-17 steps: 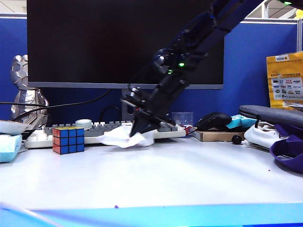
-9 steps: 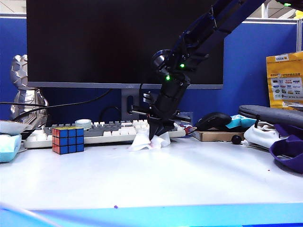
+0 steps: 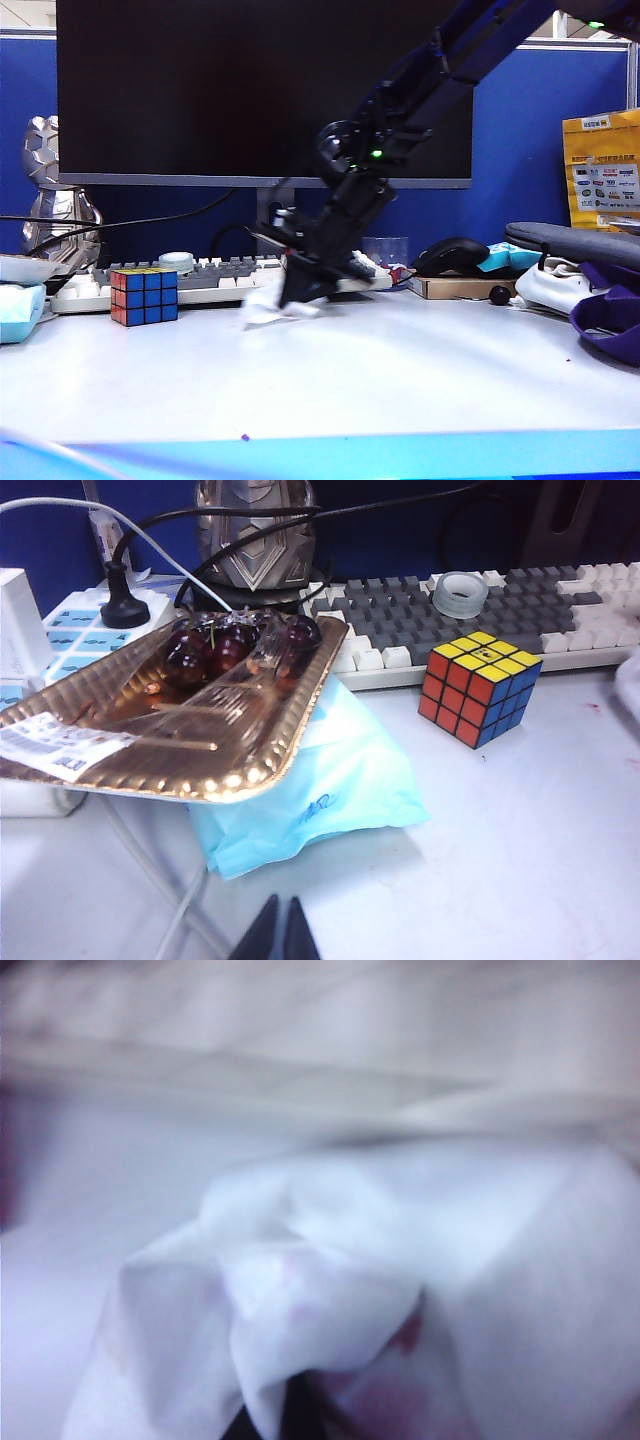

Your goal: Use the wet wipes on the table to wipe the cherry juice off the table, then put the wipes back on the table.

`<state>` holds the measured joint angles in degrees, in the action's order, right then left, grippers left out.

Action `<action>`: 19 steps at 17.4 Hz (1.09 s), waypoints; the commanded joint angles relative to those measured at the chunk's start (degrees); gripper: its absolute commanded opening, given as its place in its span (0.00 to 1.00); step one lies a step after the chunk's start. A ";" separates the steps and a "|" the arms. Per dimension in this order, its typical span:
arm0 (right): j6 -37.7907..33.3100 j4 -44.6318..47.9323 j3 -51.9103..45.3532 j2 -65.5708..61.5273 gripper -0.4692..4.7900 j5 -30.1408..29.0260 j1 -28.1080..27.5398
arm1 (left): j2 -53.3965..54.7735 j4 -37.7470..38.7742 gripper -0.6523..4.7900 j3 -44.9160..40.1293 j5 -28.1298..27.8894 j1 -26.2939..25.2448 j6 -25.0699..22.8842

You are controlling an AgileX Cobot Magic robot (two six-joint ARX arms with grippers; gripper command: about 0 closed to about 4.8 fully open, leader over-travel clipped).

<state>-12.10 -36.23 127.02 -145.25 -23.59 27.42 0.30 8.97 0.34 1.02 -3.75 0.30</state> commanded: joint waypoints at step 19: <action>9.60 -1.09 1.11 -1.25 0.08 7.91 6.73 | -0.20 0.59 0.12 -0.04 0.28 -0.02 0.17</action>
<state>-4.67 -33.47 127.96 -146.23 -16.40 33.76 0.30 8.95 0.34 1.04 -3.75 0.27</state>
